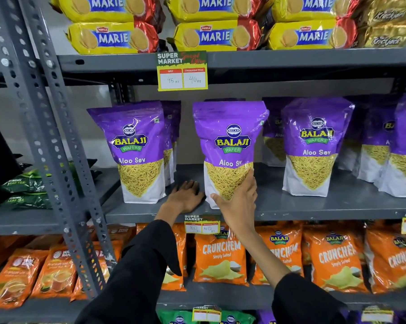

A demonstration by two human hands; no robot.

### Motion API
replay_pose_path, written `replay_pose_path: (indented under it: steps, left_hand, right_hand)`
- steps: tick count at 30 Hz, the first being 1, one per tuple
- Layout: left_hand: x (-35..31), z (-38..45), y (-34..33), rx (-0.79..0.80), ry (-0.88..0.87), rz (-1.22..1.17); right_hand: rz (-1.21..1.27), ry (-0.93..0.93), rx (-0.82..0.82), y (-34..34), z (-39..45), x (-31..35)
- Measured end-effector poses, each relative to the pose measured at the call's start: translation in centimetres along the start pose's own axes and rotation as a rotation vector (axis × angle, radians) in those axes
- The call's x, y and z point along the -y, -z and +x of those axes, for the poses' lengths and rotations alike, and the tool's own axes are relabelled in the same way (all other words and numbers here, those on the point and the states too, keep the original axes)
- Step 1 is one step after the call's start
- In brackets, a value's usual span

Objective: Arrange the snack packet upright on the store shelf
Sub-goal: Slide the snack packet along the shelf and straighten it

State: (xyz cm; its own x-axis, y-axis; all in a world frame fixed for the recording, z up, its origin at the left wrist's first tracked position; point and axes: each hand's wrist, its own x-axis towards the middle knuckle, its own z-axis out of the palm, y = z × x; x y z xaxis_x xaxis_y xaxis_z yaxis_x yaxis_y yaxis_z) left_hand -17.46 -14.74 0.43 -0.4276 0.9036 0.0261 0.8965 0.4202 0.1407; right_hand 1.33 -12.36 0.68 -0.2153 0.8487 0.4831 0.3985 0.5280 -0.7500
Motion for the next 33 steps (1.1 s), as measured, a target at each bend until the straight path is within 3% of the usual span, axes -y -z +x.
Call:
replay_pose_path:
  steps: [33]
  left_hand:
    - [-0.5, -0.6, -0.1, -0.028, 0.009, 0.05]
  right_hand:
    - [0.062, -0.009, 0.075, -1.9, 3.9, 0.1]
